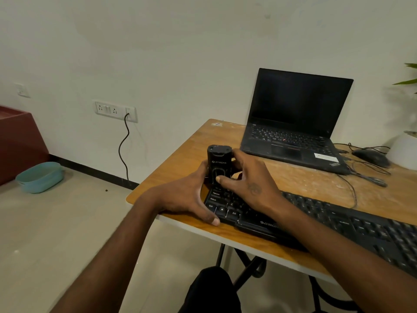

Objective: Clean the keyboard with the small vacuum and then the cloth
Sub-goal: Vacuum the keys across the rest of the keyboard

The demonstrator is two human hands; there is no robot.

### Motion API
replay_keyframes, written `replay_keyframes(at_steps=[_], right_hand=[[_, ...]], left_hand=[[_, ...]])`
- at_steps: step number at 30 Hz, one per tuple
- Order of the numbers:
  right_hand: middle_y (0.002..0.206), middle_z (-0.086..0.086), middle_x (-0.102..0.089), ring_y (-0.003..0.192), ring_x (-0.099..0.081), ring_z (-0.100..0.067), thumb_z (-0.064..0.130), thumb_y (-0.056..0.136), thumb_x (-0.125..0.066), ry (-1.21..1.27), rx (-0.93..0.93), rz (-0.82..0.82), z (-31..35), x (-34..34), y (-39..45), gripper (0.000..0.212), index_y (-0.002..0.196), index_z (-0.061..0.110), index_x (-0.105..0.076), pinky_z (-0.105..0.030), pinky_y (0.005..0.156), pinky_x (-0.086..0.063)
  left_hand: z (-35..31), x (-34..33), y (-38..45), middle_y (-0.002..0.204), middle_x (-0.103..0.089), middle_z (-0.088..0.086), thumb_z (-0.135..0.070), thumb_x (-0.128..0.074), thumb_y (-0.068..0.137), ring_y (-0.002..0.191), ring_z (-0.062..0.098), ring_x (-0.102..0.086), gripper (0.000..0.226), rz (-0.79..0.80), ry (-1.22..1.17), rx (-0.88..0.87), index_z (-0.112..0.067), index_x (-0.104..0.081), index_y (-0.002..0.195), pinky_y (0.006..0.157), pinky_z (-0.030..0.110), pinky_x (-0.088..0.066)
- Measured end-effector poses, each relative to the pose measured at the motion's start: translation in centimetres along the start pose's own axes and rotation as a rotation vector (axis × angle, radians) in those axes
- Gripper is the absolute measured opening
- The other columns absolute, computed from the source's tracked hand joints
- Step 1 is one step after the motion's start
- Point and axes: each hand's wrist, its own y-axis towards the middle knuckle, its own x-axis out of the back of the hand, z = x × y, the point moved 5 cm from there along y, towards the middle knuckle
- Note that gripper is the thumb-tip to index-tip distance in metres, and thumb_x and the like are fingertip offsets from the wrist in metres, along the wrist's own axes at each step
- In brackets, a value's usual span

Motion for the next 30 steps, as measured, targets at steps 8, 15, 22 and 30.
replay_keyframes(at_steps=[8,15,22,30], right_hand=[[0.115,0.02,-0.066,0.107,-0.06,0.007,0.022,0.085,-0.077,0.07,0.021,0.032,0.9,0.6,-2.9,0.05,0.131,0.03,-0.057,-0.013,0.085,-0.051],[0.118,0.009,-0.066,0.102,-0.061,-0.002,0.02,0.087,-0.075,0.0,-0.101,-0.11,-3.0,2.8,0.5,0.052,0.135,0.021,-0.056,-0.002,0.068,-0.041],[0.115,0.021,-0.066,0.107,-0.059,0.011,0.022,0.087,-0.076,0.114,-0.024,0.01,0.5,1.2,-4.5,0.048,0.13,0.031,-0.057,-0.009,0.084,-0.05],[0.123,0.018,-0.062,0.11,-0.058,0.004,0.022,0.088,-0.075,0.06,-0.055,-0.037,-1.1,2.5,-3.3,0.051,0.134,0.03,-0.055,-0.014,0.085,-0.049]], left_hand=[[0.2,0.0,0.1,0.143,-0.04,-0.03,-0.03,-0.096,0.072,0.127,-0.014,-0.045,0.118,0.012,0.009,0.012,-0.046,-0.013,0.154,0.1,0.007,-0.044],[0.4,-0.1,0.0,0.141,-0.038,-0.03,-0.028,-0.099,0.068,0.13,-0.001,-0.048,0.139,0.012,-0.022,0.047,-0.058,0.004,0.157,0.102,0.015,-0.045],[0.1,-0.1,0.2,0.157,-0.034,-0.019,-0.034,-0.098,0.069,0.142,0.003,-0.038,0.132,0.012,0.0,0.01,-0.054,-0.001,0.157,0.112,0.02,-0.037],[0.3,-0.1,0.1,0.148,-0.037,-0.024,-0.033,-0.098,0.067,0.134,0.002,-0.047,0.135,0.028,-0.017,0.038,-0.056,0.0,0.157,0.101,0.015,-0.048]])
